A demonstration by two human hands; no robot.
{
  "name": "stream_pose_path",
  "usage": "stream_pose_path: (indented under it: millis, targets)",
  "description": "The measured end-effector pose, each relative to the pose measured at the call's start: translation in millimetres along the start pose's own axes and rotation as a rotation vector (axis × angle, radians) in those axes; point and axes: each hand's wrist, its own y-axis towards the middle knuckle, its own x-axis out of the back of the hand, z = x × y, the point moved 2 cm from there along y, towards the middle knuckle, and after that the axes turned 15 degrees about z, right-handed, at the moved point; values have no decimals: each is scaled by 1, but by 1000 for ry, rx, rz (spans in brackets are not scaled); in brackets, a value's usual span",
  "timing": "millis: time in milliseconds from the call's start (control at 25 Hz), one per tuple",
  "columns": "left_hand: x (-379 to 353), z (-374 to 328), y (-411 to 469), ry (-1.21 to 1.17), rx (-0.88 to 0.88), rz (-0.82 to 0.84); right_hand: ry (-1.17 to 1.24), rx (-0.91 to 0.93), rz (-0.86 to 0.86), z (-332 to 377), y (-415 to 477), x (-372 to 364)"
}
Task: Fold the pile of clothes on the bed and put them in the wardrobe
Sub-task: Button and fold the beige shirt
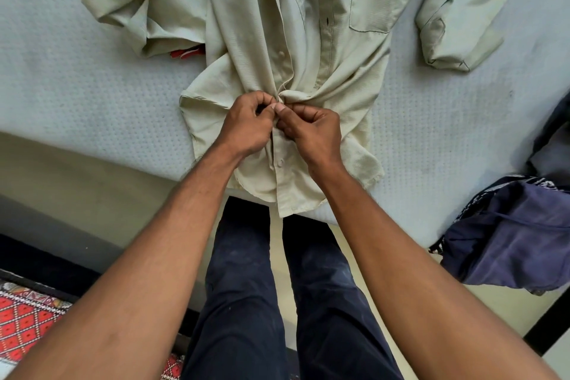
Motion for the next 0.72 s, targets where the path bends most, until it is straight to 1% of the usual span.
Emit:
stream_pose_path:
  millis: [120, 200, 320, 400, 480, 560, 640, 720]
  targets:
    - [9, 2, 4, -53, 2, 101, 10, -32, 45, 0, 3, 4]
    - [13, 2, 6, -51, 14, 123, 20, -57, 84, 2, 6, 6]
    - [11, 2, 4, 55, 30, 39, 29, -74, 59, 6, 7, 8]
    - [7, 0, -1, 98, 38, -15, -15, -64, 42, 8, 4, 6]
    - [3, -3, -9, 188, 44, -22, -104, -54, -6, 8, -4, 3]
    - [3, -8, -19, 463, 47, -14, -260, -78, 2, 8, -16, 2]
    - [9, -16, -28, 680, 33, -62, -490, -72, 15, 13, -30, 7]
    - [20, -26, -33, 715, -57, -164, -617, 41, -84, 35, -39, 20]
